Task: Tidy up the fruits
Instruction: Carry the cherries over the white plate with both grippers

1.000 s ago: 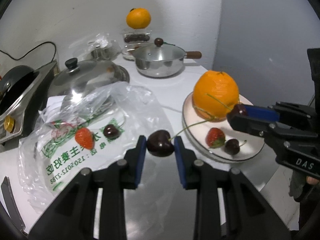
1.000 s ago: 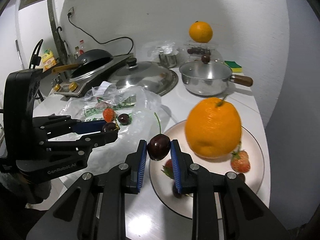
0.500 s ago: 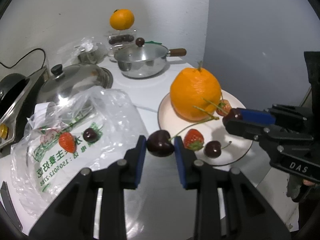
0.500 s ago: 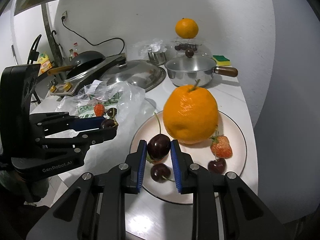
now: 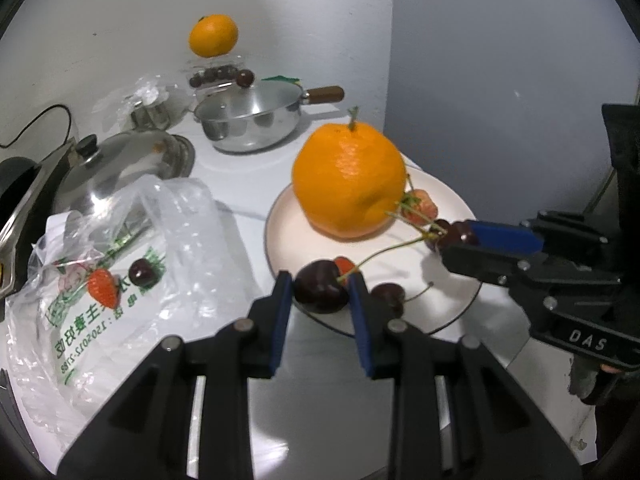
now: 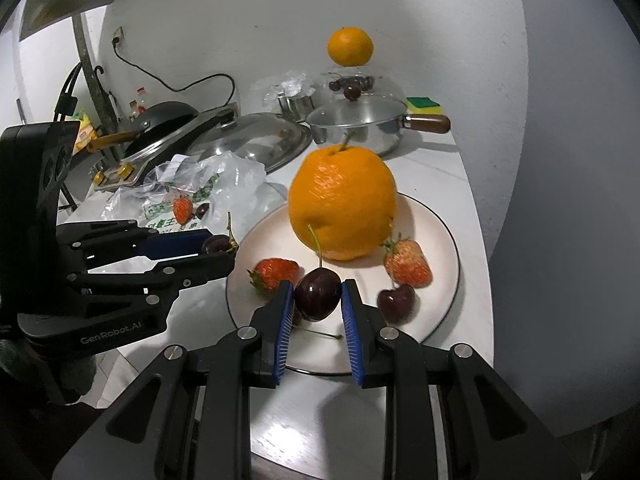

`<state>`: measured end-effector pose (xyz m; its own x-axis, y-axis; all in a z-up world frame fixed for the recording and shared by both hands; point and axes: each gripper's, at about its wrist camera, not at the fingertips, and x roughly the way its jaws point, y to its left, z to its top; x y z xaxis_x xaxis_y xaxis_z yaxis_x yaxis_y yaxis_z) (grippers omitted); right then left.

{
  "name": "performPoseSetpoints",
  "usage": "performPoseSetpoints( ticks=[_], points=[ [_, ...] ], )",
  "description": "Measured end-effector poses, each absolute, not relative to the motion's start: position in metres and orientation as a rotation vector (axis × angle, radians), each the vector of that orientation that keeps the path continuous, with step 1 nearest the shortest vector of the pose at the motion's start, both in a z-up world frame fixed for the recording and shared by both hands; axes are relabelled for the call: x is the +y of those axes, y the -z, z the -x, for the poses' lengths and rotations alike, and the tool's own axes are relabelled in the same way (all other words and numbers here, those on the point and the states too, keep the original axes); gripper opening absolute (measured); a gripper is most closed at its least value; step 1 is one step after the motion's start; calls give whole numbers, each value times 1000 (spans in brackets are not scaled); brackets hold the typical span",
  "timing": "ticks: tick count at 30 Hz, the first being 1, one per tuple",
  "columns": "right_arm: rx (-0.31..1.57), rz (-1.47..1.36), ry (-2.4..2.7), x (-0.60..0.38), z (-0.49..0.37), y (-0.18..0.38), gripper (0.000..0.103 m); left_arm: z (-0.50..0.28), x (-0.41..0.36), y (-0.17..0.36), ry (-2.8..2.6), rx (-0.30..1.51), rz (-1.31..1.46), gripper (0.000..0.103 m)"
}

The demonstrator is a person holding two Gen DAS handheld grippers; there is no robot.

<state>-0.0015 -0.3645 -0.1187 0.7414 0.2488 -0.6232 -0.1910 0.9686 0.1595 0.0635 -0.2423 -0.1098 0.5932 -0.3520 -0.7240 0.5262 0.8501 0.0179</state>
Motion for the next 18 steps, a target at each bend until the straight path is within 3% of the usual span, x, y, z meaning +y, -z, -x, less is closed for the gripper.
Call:
performPoseSetpoints(
  ticks=[18],
  points=[
    [733, -118, -252, -379, 3, 141, 26, -58, -269, 124, 536, 824, -287, 30]
  ],
)
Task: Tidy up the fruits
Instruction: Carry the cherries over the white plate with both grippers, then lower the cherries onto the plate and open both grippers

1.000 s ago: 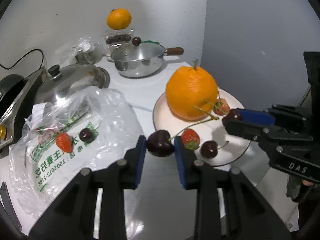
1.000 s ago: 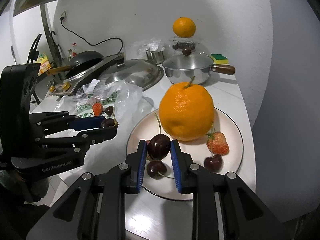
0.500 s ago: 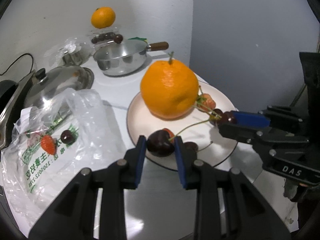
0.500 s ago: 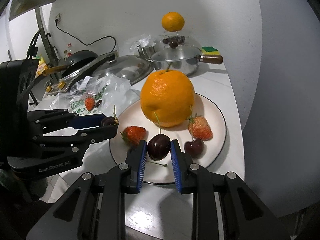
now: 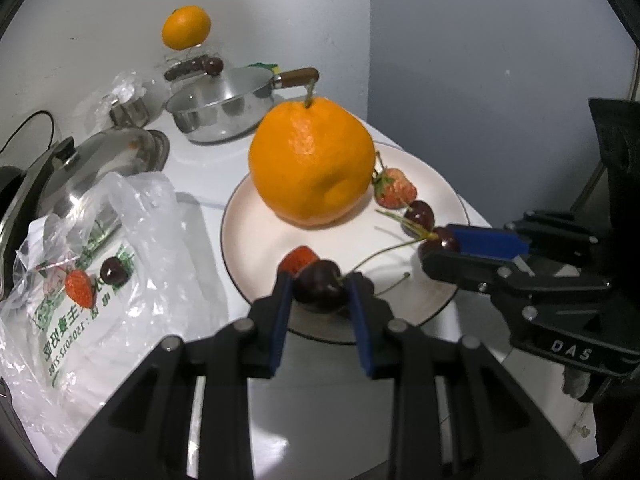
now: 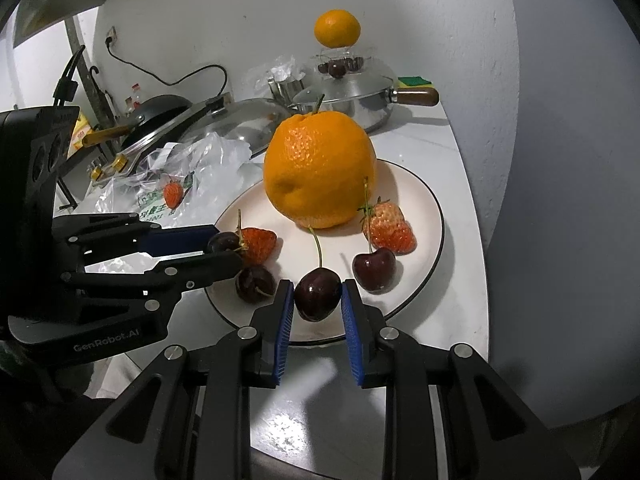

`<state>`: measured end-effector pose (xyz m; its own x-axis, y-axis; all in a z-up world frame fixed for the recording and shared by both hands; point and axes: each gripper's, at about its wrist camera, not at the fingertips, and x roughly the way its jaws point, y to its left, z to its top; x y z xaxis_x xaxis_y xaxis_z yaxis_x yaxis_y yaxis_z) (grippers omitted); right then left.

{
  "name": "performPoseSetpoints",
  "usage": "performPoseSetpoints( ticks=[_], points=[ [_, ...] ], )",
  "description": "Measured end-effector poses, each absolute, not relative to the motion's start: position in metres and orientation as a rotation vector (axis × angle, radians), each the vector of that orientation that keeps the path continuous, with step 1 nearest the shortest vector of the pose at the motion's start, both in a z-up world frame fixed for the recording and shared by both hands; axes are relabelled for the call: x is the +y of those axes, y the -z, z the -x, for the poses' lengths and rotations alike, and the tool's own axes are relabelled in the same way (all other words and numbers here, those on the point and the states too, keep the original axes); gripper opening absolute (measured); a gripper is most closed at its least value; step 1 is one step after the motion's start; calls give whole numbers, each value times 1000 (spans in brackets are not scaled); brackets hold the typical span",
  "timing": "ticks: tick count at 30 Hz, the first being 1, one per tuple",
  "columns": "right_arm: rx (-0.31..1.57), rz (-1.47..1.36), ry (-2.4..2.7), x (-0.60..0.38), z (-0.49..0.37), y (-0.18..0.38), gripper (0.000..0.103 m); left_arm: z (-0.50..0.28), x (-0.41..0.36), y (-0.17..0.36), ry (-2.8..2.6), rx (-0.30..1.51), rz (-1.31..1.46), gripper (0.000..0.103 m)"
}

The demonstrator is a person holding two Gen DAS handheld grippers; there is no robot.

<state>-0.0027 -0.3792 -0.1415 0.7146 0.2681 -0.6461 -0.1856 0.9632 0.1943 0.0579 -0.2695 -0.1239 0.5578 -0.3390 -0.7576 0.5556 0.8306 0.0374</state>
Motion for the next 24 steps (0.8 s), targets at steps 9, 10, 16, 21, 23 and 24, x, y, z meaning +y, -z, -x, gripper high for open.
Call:
performPoseSetpoints(
  ticks=[9, 10, 16, 21, 23, 24],
  points=[
    [741, -115, -249, -378, 0, 143, 26, -56, -268, 123, 534, 832, -284, 33],
    [742, -115, -246, -377, 0, 143, 26, -57, -268, 123, 534, 831, -279, 34],
    [740, -110, -239, -374, 2, 141, 26, -56, -265, 121, 534, 822, -269, 39],
    [731, -112, -219, -373, 2, 136, 34, -54, -258, 115, 539, 807, -244, 59],
    [728, -110, -213, -372, 3, 134, 37, -54, -254, 112, 539, 799, -233, 60],
    [726, -109, -211, -371, 3, 133, 37, -53, -253, 112, 538, 796, -231, 60]
  ],
)
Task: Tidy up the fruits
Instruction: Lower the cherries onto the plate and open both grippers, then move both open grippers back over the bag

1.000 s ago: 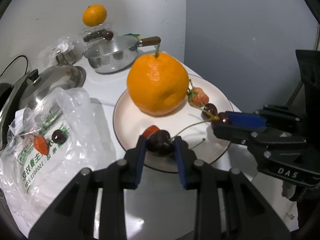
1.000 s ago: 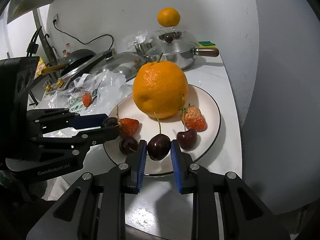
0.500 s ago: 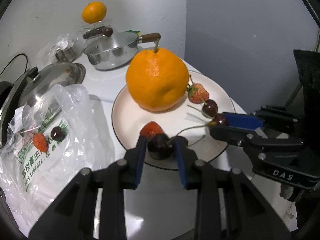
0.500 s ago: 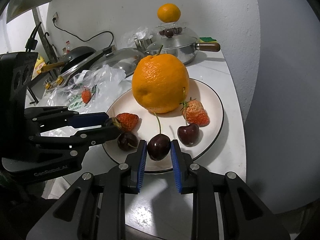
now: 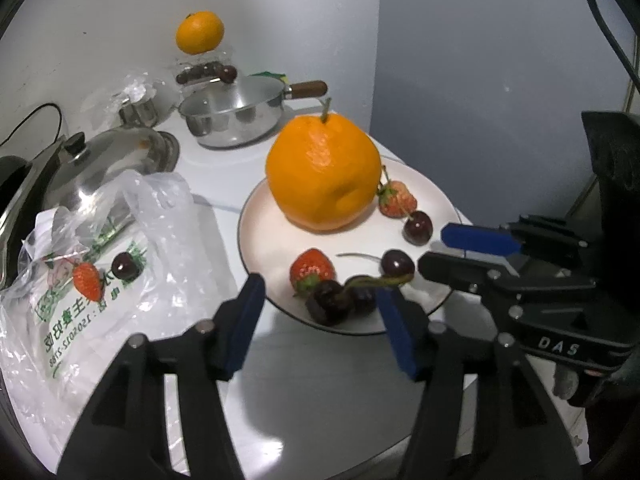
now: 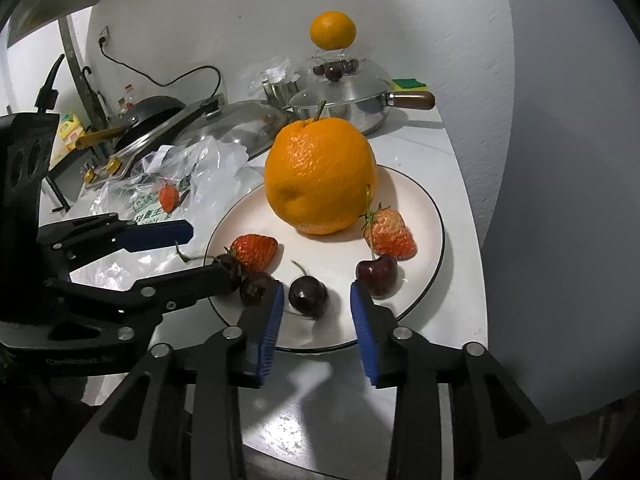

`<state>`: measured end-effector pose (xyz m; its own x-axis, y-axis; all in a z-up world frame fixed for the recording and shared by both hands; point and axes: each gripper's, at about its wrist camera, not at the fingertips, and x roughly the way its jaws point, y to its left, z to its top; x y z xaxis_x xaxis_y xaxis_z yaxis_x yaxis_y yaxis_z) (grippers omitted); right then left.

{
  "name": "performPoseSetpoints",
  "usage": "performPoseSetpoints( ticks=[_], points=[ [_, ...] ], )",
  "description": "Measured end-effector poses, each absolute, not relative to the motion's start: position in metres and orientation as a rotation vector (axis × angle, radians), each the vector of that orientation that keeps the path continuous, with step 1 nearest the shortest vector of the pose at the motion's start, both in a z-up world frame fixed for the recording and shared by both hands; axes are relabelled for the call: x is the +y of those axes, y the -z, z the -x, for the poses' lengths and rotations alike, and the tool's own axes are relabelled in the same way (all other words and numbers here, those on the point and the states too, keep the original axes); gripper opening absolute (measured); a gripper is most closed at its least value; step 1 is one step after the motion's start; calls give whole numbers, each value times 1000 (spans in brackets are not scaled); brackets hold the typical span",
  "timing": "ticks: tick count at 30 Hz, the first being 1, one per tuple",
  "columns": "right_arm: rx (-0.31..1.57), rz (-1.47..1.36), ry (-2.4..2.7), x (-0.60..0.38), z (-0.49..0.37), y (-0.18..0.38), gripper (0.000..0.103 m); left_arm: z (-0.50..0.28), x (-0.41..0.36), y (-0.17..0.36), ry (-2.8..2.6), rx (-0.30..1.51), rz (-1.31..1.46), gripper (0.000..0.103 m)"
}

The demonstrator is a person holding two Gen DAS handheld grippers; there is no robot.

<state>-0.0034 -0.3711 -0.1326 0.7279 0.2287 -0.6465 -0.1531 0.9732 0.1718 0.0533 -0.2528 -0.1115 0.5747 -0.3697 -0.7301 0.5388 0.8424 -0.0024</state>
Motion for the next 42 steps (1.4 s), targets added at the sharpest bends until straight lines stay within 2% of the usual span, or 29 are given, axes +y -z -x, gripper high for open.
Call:
performPoseSetpoints(
  ticks=[18, 42],
  points=[
    [704, -67, -219, -338, -5, 111, 37, -54, -207, 94, 510, 741, -161, 60],
    [692, 25, -281, -253, -43, 89, 37, -75, -108, 89, 397, 709, -67, 60]
  ],
)
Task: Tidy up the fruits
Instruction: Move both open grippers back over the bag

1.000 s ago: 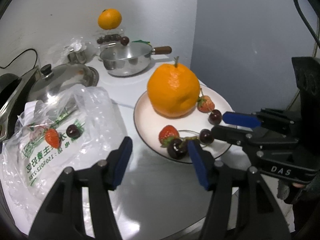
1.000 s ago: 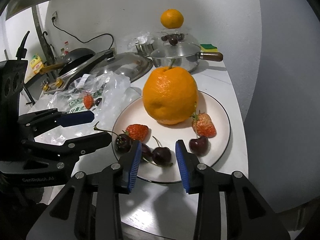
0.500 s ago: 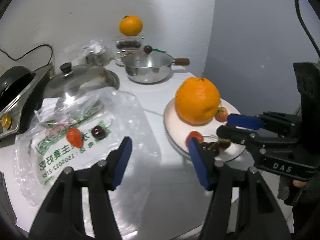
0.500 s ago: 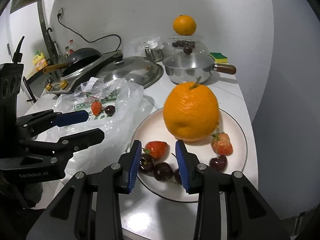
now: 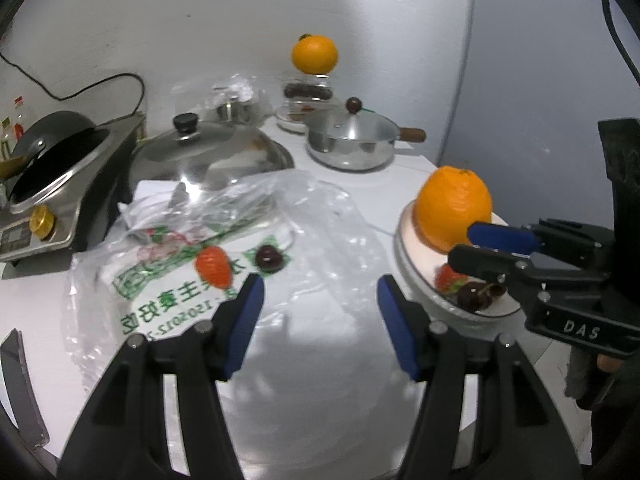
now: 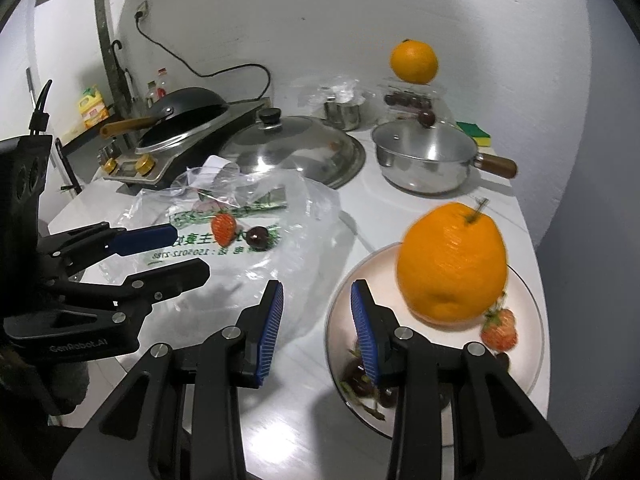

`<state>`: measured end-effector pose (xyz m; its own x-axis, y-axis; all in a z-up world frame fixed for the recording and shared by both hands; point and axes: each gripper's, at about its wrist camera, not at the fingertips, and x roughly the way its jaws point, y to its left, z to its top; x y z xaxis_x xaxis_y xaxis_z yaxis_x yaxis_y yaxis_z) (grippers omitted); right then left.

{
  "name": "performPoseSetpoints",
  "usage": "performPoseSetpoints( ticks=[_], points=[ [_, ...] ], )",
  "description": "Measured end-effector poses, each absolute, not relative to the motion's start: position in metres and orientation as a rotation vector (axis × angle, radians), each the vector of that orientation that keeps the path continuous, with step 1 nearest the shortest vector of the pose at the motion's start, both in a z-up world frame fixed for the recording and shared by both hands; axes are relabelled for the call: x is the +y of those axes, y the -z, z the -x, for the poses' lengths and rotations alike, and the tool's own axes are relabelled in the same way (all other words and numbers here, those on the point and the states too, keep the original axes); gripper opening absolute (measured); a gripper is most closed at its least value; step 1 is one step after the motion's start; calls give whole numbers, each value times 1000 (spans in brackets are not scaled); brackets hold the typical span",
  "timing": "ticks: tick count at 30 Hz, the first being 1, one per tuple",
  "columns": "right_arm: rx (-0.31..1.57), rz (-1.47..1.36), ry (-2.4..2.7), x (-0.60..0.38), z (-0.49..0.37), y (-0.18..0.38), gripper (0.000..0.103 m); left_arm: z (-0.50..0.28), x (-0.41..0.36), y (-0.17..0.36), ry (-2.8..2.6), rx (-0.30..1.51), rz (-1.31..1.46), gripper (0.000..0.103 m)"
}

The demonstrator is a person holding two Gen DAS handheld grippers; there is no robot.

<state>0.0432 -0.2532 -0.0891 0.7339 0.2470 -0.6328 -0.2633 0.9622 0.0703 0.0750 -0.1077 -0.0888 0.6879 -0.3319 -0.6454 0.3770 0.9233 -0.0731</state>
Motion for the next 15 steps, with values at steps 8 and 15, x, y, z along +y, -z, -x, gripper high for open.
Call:
performPoseSetpoints(
  ticks=[8, 15],
  points=[
    [697, 47, -314, -225, -59, 89, 37, -82, -80, 92, 358, 707, -49, 61],
    [710, 58, -337, -206, -76, 94, 37, -93, -62, 96, 333, 713, -32, 67]
  ],
)
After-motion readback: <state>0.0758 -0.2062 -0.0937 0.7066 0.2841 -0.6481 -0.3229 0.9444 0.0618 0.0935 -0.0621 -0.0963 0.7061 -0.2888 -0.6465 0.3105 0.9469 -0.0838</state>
